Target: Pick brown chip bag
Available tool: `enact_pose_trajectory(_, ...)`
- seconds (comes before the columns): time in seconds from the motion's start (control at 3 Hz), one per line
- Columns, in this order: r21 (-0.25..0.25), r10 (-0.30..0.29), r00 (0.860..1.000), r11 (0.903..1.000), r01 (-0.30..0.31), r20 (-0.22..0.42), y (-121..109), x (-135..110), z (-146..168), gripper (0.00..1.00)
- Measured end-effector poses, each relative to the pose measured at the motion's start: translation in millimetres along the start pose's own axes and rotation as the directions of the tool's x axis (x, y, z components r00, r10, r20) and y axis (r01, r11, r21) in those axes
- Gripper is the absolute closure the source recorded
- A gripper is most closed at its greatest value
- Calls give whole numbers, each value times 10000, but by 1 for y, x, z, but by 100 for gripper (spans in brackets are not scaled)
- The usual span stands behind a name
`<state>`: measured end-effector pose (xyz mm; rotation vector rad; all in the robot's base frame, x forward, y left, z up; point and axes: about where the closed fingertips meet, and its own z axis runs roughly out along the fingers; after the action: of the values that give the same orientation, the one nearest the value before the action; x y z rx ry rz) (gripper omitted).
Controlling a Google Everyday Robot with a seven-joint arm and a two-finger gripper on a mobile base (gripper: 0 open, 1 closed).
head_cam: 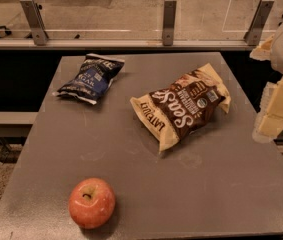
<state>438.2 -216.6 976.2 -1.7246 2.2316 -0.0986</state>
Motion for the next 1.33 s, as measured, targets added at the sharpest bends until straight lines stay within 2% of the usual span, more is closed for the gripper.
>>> enact_pose_trajectory(0.33,73,-37,10000,10000,36,57,-1,-1,-1,0)
enact_pose_trajectory(0.67,138,-441,9980,9990,435,446,-12,-10,13,0)
enact_pose_trajectory(1.0,150,-1002,9916,9949,993,822,-30,-23,37,0)
enact_pose_trajectory(1.33,-65,-1737,9788,9845,1755,1086,-51,-43,74,0)
